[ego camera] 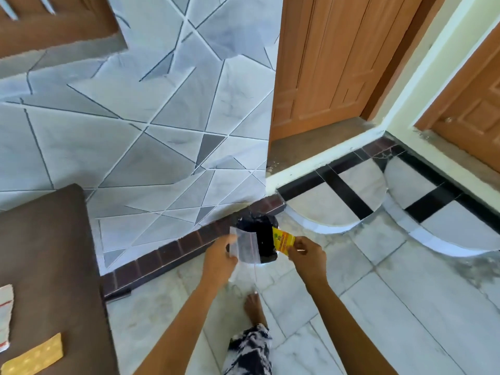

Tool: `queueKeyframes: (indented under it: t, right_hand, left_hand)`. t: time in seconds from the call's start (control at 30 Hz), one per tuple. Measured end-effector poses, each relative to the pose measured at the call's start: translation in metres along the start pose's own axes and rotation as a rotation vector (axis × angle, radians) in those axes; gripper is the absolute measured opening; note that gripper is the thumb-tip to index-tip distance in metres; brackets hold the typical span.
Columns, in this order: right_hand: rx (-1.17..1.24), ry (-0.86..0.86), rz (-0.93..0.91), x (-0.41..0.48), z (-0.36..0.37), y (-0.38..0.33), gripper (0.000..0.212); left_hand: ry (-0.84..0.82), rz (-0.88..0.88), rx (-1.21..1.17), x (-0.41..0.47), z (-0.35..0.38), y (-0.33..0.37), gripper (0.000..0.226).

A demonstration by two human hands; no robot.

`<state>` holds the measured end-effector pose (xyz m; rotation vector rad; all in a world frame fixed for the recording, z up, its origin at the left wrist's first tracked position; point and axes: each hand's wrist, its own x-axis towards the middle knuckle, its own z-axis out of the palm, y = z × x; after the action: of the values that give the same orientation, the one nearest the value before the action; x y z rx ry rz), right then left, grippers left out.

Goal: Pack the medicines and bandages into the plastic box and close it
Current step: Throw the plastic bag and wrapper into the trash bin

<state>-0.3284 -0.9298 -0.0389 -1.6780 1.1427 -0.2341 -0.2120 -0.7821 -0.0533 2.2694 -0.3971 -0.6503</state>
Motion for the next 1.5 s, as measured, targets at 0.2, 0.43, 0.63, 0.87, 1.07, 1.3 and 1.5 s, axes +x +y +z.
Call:
queueKeyframes:
  t: [0.2,0.43,0.63,0.87,1.07,1.3,1.5]
  right_hand:
    - [-0.152,-0.101,0.110,0.104,0.041,0.019,0.015]
    - [-0.327,-0.156,0.122,0.220,0.107,0.100,0.025]
    - [-0.536,-0.212,0.034,0.314,0.189,0.201,0.013]
    - [-0.730,-0.554,-0.034,0.385,0.264,0.297,0.038]
    - [-0.845,-0.890,0.038,0.411,0.294,0.337,0.070]
    - [-0.805,-0.710,-0.033,0.390,0.267,0.292,0.063]
    - [-0.724,-0.540,-0.159,0.329,0.185,0.186,0.059]
  left_hand:
    - [0.090,-0.165,0.025,0.099,0.034,-0.015,0.037]
    - [0.103,-0.279,0.043,0.213,0.125,-0.080,0.025]
    - [0.035,-0.300,0.062,0.310,0.226,-0.174,0.016]
    - [-0.174,-0.326,0.242,0.384,0.317,-0.262,0.024]
    - [-0.638,-0.380,0.313,0.404,0.353,-0.306,0.054]
    - [-0.408,-0.362,0.177,0.379,0.312,-0.256,0.049]
    - [-0.248,-0.261,0.156,0.309,0.220,-0.150,0.051]
